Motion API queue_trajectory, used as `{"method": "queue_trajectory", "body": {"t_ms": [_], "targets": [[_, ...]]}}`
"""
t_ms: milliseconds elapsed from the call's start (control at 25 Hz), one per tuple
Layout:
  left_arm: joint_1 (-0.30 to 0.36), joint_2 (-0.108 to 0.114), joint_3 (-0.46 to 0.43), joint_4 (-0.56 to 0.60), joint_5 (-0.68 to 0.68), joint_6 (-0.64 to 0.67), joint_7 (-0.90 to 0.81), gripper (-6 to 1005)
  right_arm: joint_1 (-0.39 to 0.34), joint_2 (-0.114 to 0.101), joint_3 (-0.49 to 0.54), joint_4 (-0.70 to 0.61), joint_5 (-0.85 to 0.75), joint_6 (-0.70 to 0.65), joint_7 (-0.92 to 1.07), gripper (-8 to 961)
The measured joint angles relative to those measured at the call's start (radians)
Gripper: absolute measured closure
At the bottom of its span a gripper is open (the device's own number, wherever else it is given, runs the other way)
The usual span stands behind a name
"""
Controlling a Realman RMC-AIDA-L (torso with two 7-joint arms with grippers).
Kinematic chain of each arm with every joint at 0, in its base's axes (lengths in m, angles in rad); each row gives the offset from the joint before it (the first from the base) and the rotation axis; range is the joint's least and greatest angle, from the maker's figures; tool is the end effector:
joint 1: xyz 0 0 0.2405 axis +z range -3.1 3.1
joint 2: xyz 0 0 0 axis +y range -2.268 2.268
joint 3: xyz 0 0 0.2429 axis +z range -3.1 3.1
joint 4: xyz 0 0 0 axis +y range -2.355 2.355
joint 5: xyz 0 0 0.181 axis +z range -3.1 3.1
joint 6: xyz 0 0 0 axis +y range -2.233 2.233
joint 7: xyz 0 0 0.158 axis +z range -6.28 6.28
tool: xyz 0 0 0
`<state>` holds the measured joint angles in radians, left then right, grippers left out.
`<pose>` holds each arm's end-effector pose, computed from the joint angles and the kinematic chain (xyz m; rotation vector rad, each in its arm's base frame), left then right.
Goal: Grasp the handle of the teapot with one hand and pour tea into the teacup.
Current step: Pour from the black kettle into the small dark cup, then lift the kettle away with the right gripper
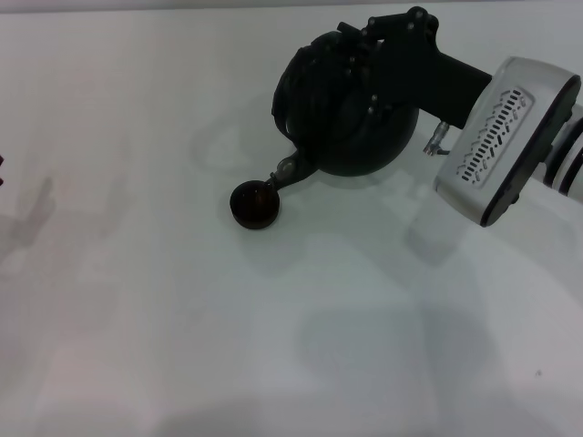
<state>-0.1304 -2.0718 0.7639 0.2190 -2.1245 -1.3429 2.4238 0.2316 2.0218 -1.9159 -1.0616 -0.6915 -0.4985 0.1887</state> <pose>-0.3565 0.2301 0.0311 -1.6696 -0.8082 -0.8110 0.1788 0.3228 -0.0456 -2.1839 -0.4021 0.2892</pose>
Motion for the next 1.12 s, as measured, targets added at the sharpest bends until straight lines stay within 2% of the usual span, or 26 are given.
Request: {"method": "queue_trajectory", "body": {"t_ms": [840, 1120], "targets": [[-0.002, 0.001, 0.0, 0.001, 0.0, 0.004, 0.003, 123, 0.0, 0.001, 0.005, 0.004, 0.013, -0.001, -0.019, 846], [-0.002, 0.001, 0.0, -0.003, 0.001, 0.004, 0.003, 123, 0.008, -0.002, 0.008, 0.06, 0.145, -0.048, -0.017, 846]]}}
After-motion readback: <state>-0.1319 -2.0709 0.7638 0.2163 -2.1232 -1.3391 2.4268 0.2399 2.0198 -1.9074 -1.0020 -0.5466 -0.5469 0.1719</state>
